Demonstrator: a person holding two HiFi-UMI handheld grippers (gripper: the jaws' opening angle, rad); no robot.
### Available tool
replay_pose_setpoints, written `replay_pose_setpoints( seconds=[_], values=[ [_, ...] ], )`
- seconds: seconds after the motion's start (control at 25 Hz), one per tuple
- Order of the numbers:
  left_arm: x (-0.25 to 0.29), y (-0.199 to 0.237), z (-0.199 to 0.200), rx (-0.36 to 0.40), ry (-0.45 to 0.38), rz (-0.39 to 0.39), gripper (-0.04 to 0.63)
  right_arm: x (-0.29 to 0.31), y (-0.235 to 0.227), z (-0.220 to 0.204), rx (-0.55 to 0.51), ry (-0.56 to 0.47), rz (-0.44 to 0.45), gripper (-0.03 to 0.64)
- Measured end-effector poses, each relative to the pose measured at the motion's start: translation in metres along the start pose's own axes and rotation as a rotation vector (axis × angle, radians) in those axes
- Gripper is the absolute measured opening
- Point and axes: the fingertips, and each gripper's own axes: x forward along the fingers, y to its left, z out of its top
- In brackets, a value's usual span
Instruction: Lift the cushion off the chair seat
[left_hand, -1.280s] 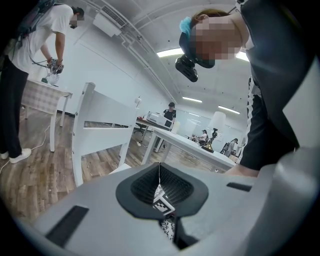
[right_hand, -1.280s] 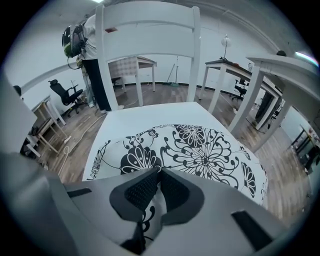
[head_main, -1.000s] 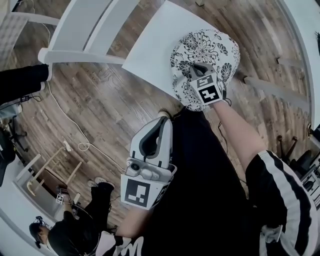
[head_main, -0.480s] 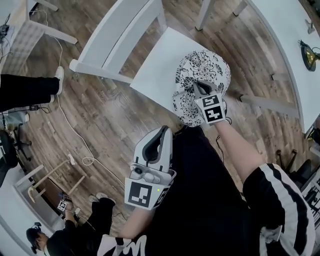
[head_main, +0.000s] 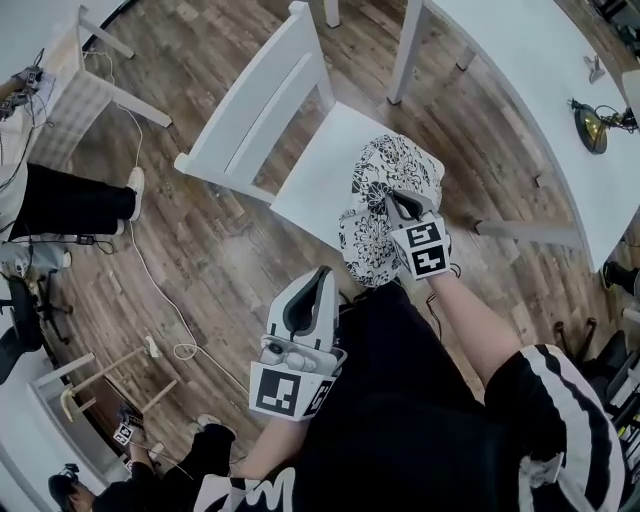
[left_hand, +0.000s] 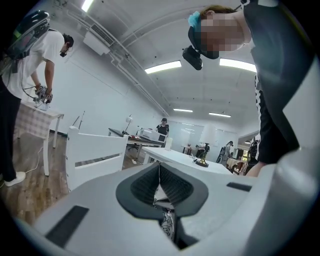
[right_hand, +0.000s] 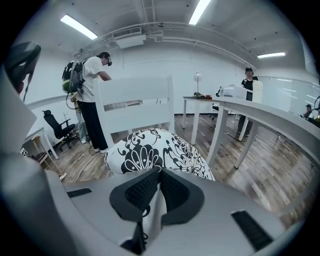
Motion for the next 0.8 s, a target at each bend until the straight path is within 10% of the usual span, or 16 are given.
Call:
replay_pose_setpoints(
  seconds=[0.8],
  values=[
    [-0.005, 0.006, 0.064, 0.095, -0.106, -0.066, 0.006, -0.049, 0.013, 0.098, -0.001, -0.192, -0.043, 0.034]
  ],
)
